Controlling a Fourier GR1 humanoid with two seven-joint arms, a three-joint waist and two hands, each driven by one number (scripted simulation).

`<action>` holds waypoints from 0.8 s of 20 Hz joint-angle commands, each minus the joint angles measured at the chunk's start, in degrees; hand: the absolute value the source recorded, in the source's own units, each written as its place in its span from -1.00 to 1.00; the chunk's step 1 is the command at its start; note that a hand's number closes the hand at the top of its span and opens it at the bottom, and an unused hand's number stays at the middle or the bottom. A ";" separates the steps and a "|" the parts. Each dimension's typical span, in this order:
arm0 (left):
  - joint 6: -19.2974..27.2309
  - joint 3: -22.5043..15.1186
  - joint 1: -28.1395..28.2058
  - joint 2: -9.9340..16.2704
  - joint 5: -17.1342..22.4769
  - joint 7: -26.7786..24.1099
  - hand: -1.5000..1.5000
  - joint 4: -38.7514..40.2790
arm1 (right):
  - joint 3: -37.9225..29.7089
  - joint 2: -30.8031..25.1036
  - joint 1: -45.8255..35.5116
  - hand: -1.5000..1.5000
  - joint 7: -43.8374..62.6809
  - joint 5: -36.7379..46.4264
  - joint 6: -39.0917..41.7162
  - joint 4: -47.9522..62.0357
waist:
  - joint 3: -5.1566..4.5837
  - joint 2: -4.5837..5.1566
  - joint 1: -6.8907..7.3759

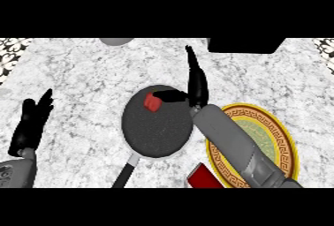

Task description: Pick the bell pepper from the plate and place it in the pan

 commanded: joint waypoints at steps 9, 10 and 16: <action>-0.66 1.90 3.58 0.90 1.02 1.26 0.00 -3.66 | -5.19 -23.25 21.29 -1.00 2.22 -3.02 12.73 -30.09 | -0.04 -0.83 -2.77; -0.21 2.37 0.83 1.29 0.42 -0.50 0.00 1.05 | -6.88 -26.14 24.17 -1.00 0.11 -5.01 16.12 -31.02 | -0.06 -0.71 -3.47; -2.19 3.50 2.08 2.72 1.65 0.19 0.00 -1.56 | -12.92 -35.42 36.22 -1.00 -1.48 -8.20 24.50 -40.67 | -0.04 -0.60 -2.86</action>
